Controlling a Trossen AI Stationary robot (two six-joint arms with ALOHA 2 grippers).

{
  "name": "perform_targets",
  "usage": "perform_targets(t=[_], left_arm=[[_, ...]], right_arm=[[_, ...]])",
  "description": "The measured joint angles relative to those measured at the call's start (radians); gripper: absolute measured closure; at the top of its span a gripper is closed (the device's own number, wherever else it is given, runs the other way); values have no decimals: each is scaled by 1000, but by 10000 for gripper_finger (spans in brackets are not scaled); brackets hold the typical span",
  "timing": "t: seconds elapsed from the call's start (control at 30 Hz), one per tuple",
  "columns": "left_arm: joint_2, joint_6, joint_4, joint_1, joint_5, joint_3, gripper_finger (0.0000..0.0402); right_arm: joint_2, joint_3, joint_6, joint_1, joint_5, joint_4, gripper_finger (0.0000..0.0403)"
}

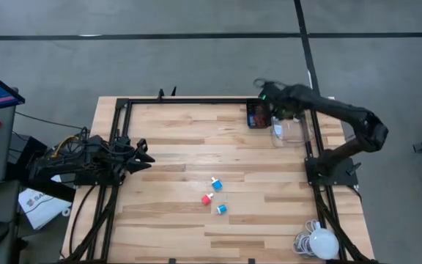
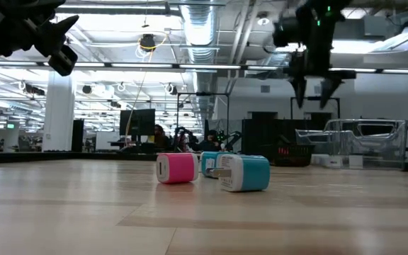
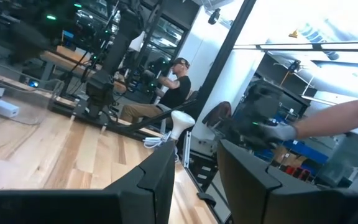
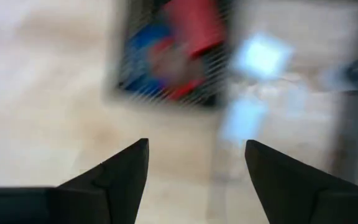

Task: Pick & Place Office items
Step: Put the bottom blue and white charger adapter into the transparent bin

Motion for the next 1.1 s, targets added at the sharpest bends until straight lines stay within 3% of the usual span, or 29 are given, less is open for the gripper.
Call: perform_targets(t=[0.2,0.33,0.57,0.77,0.87,1.1], left_arm=[[0,1,-5,0,3,0,284],[0,1,-5,0,3,0,284],[0,2,-1,0,3,0,284],[0,4,5,0,2,0,284],[0,3,9,0,2,0,284],[15,4,19,0,-1,0,284]], right_arm=[[36,0,-62,356,-77,-37,145],[114,0,-68,532,-127,5,145],[239,-1,-353,784,-236,211,144],[297,0,-614,906,-229,467,144],[336,1,-638,932,-231,575,144],[463,66,-722,928,-245,648,144]])
